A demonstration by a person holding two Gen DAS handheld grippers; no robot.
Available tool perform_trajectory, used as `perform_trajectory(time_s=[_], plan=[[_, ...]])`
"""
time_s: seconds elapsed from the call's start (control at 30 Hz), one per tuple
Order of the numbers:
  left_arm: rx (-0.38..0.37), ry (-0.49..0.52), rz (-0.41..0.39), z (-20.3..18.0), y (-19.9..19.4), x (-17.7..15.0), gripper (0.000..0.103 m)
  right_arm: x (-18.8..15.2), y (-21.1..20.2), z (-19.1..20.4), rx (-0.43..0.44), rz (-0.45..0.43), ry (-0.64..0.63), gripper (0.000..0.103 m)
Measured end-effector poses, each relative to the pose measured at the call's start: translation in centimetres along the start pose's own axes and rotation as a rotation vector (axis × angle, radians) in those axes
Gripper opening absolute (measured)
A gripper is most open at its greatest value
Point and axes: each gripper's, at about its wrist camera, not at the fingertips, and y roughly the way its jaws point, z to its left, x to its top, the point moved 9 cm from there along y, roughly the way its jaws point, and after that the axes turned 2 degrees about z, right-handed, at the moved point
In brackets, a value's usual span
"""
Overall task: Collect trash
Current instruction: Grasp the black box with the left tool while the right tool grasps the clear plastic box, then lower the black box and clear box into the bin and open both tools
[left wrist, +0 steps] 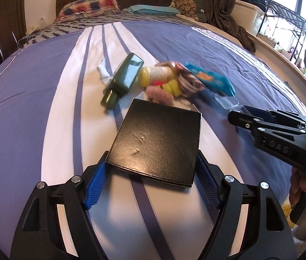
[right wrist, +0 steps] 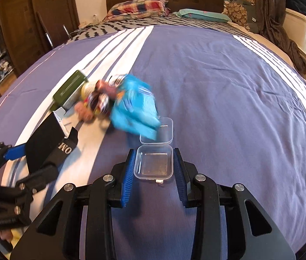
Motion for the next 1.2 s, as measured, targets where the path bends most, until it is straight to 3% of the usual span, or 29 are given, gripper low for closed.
perform_trajectory(time_s=[0.43, 0.83, 1.0, 1.2], plan=[[0.018, -0.003, -0.032, -2.4, -6.4, -6.2, 0.072, -6.4, -5.9, 1.2, 0.046, -0.014, -0.032, 0.035], [0.024, 0.018, -0.109, -5.8, -13.0, -10.9, 0.072, -11.2, -14.6, 2.8, 0.084, -0.141, -0.045, 0.035], [0.009, 0.023, -0.087, -6.9, -13.5, -13.6, 0.072, -13.6, -16.0, 2.9, 0.089, -0.140, -0.041, 0.035], [0.014, 0.031, -0.002, -7.0, -11.7, -17.4, 0.072, -16.8, -14.7, 3.2, 0.091, -0.079, -0.051, 0.035]])
